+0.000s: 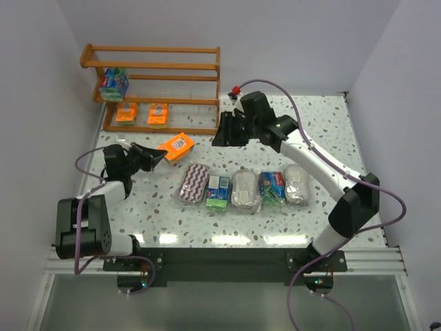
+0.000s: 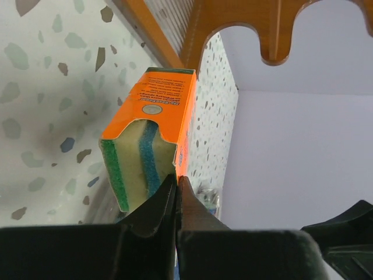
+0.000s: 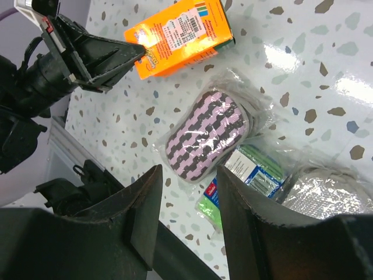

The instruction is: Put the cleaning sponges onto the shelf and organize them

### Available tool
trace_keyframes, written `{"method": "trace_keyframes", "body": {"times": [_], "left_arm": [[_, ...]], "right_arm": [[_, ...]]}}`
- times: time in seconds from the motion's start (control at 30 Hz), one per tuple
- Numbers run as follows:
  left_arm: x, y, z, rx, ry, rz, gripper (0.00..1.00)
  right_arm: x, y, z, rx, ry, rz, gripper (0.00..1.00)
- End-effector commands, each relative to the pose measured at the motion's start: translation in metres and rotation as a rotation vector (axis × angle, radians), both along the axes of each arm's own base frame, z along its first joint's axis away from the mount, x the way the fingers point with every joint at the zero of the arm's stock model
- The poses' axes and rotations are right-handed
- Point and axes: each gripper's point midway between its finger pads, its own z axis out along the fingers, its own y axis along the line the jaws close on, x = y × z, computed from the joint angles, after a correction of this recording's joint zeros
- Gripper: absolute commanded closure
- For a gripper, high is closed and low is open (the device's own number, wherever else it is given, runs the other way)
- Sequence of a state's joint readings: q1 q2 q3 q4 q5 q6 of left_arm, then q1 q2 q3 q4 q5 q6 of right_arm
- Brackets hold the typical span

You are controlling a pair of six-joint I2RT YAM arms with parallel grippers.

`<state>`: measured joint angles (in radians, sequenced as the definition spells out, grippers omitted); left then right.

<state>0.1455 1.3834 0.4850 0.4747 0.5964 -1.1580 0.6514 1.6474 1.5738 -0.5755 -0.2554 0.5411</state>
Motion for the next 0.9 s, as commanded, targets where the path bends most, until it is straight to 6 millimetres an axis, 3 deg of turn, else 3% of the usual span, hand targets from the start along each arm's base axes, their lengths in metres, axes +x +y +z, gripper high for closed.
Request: {"method": "trace_keyframes", "body": {"times": [0.0,0.2,0.37,0.4,0.43,0.5,0.67,0.7,0.87], "left_arm": [[0.022,0.000,0.039,-0.067,-0.096,0.071,1.00],[0.046,-0.008,0.056,-0.093,-0.119,0.104,1.00],[0.071,-0.020,0.059,-0.144,-0.138,0.146,1.00],[0.080,-0.018,0.067,-0.165,-0.161,0.160,1.00],[0.085,-0.028,0.056,-0.169,-0.133,0.150,1.00],[0.098,-0.033,0.060,-0.185,-0.145,0.170,1.00],[0.126,-0.045,0.044,-0.200,-0.116,0.236,1.00],[0.133,-0.046,0.049,-0.218,-0.126,0.253,1.00],[0.155,-0.042,0.036,-0.231,-0.096,0.387,1.00]], "right_arm": [[-0.005,-0.008,0.023,0.027,-0.036,0.000,0.54],[-0.005,-0.015,0.024,0.021,-0.039,-0.009,0.55],[-0.004,-0.023,0.024,0.009,-0.044,-0.017,0.55],[-0.005,-0.025,0.024,0.007,-0.043,-0.018,0.55],[-0.006,-0.027,0.024,0.004,-0.043,-0.021,0.55],[-0.005,-0.032,0.024,-0.003,-0.049,-0.032,0.55],[-0.010,-0.043,0.026,-0.015,-0.058,-0.049,0.55],[-0.010,-0.046,0.026,-0.018,-0.062,-0.052,0.55],[-0.013,-0.053,0.023,-0.029,-0.057,-0.064,0.55]]}}
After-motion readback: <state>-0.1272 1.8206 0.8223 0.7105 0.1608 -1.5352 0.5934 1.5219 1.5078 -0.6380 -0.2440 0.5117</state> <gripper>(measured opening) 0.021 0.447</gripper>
